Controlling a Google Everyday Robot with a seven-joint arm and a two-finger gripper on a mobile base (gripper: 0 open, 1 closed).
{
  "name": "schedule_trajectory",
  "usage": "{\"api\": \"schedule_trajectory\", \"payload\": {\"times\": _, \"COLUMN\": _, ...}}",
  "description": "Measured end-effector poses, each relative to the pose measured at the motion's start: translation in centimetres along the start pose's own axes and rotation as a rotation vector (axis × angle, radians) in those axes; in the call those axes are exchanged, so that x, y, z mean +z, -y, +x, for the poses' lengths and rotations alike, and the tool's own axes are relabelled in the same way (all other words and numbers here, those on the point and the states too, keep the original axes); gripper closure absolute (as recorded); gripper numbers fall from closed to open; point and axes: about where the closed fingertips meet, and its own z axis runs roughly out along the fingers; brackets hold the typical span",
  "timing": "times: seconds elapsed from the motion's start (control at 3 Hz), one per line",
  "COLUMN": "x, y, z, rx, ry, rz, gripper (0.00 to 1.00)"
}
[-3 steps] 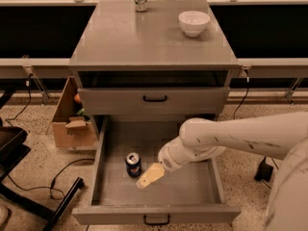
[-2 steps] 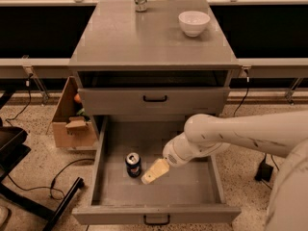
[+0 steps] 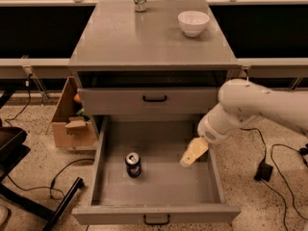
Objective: Place pepsi can into middle drawer
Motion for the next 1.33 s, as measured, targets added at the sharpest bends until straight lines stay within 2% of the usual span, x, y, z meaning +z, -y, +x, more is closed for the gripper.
{"api": "schedule_trajectory", "payload": {"times": 0.33, "x": -5.1, "y": 3.1, "z": 1.7, "rx": -0.010, "ry": -0.102, "rz": 0.029, "gripper": 0.00}}
{"api": "schedule_trajectory", "payload": {"times": 0.67, "x": -9.2, "y": 3.0, "z": 3.3, "rx": 0.003, "ry": -0.219, "rz": 0.009, "gripper": 0.00}}
{"api": "schedule_trajectory", "payload": {"times": 1.0, "x": -14.1, "y": -0.7, "z": 6.0, "rx": 0.033, "ry": -0.308, "rz": -0.002, "gripper": 0.00}}
{"api": "schedule_trajectory", "payload": {"times": 1.33, "x": -17.8, "y": -4.1, "z": 9.9, "rx": 0.087, "ry": -0.187, "rz": 0.026, "gripper": 0.00}}
